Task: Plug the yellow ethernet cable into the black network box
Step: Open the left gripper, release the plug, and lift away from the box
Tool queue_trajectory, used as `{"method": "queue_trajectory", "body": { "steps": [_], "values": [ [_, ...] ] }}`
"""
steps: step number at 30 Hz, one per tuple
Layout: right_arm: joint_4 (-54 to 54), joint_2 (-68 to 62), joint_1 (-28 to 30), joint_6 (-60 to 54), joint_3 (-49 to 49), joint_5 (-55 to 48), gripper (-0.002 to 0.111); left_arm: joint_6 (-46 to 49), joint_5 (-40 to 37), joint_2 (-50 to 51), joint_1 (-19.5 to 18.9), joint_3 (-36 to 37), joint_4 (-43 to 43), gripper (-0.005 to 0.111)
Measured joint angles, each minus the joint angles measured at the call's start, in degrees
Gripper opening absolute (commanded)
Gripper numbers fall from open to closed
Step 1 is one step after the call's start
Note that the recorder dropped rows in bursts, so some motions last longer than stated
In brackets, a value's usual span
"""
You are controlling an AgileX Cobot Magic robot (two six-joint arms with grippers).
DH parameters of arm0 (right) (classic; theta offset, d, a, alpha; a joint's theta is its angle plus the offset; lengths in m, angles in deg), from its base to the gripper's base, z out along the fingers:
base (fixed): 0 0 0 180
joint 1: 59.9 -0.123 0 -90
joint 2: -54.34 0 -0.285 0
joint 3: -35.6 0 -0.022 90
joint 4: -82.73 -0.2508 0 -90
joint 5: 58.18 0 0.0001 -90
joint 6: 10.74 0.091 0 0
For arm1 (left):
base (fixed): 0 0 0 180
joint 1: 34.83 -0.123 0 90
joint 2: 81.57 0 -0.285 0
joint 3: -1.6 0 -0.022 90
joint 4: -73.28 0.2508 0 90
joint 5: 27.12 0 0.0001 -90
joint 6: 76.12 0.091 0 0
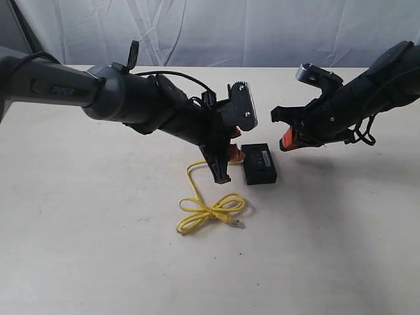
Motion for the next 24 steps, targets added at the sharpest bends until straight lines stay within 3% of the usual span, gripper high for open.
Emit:
{"method": "queue_trajectory", "body": {
  "steps": [8, 14, 24],
  "values": [
    [0.77, 0.0, -0.02, 0.21, 0.0, -0.62, -0.001, -0.65, 0.0, 0.0, -0.11, 0.0, -0.26, 0.047],
    [1.41, 0.0, -0.02, 0.21, 0.0, -0.75, -0.001, -9.56, -0.83, -0.64, -1.37, 0.0, 2.41, 0.044],
    [1.55, 0.0, -0.02, 0.21, 0.0, -0.75, -0.001, -34.68, -10.41, -4.29, -3.98, 0.0, 24.84, 0.0]
  ]
}}
